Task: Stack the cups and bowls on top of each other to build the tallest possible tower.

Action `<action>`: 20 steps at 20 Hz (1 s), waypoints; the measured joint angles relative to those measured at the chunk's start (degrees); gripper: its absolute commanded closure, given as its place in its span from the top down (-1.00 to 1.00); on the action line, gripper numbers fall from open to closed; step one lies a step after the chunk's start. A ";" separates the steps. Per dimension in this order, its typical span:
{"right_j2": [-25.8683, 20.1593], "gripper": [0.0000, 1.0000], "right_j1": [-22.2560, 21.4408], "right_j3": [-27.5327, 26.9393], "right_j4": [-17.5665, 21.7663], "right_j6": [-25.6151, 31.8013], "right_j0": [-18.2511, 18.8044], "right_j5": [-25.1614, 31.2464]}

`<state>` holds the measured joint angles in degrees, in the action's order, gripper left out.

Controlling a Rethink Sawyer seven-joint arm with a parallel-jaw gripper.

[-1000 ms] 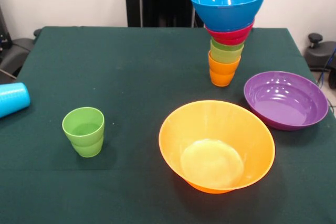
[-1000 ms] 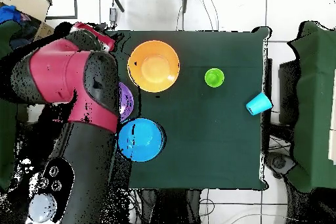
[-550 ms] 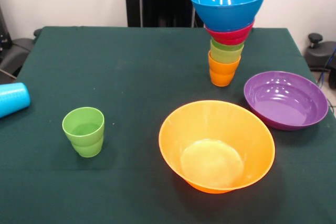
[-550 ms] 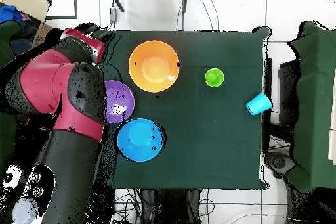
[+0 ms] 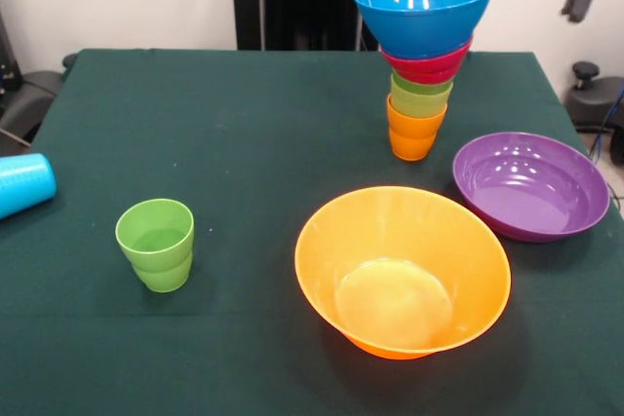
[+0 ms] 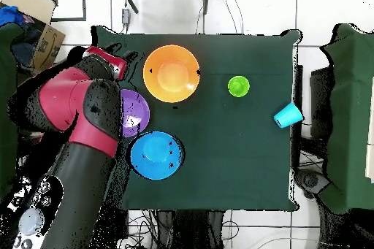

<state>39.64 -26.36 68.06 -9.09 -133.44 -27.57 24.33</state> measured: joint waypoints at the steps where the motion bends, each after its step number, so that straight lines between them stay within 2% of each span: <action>1: 0.43 1.00 1.18 0.40 -0.01 0.00 -0.21 0.00; 12: 1.00 1.00 5.17 3.03 -0.05 0.00 -1.14 -2.91; 20: 1.17 1.00 6.28 4.50 -0.43 0.00 -1.24 -4.84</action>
<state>40.81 -20.08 72.56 -9.53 -133.44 -28.81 19.49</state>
